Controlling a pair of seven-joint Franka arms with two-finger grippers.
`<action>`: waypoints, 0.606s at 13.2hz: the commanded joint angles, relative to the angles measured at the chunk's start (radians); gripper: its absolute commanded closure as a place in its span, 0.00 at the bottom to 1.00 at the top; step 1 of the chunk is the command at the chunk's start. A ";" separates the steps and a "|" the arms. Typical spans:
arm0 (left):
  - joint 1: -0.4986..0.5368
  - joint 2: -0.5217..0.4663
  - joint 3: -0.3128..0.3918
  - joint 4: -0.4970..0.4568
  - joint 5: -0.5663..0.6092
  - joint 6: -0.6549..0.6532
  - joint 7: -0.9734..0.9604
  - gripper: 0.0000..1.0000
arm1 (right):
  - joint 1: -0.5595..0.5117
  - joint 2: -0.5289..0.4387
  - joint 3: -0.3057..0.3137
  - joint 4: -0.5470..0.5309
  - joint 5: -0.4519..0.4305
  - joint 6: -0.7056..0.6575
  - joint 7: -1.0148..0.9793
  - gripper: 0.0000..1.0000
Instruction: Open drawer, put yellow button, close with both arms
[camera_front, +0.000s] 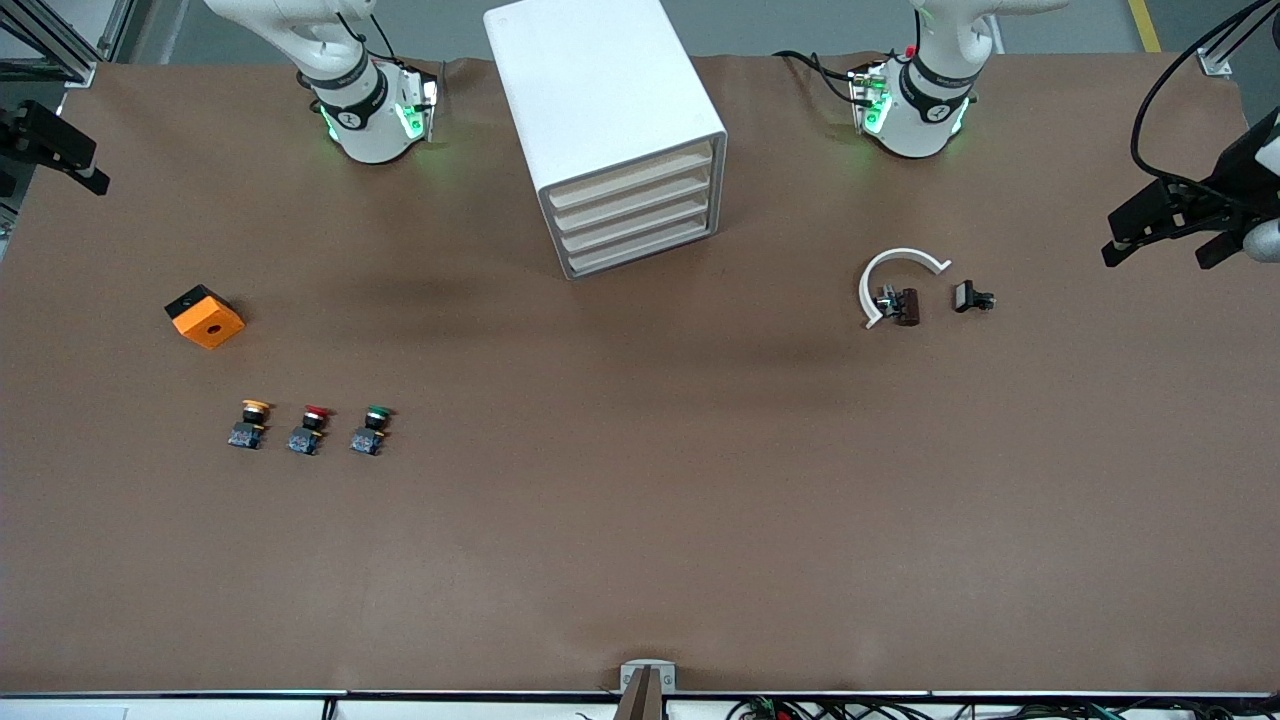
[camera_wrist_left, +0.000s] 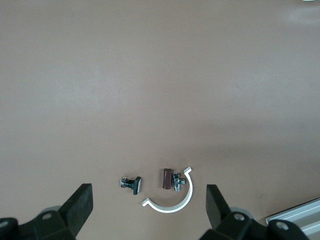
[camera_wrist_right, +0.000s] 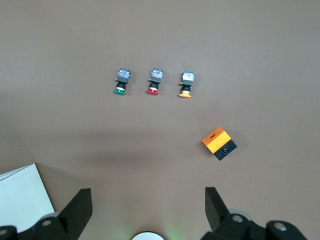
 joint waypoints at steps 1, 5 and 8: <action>-0.005 0.010 0.002 0.028 0.014 -0.023 -0.003 0.00 | -0.003 -0.013 0.000 -0.007 0.002 -0.010 0.014 0.00; -0.004 0.012 0.002 0.026 0.008 -0.023 -0.012 0.00 | 0.006 -0.013 0.009 -0.007 0.002 -0.008 0.014 0.00; -0.001 0.015 0.002 0.013 0.008 -0.035 -0.023 0.00 | 0.000 -0.013 0.005 -0.007 0.002 -0.011 0.014 0.00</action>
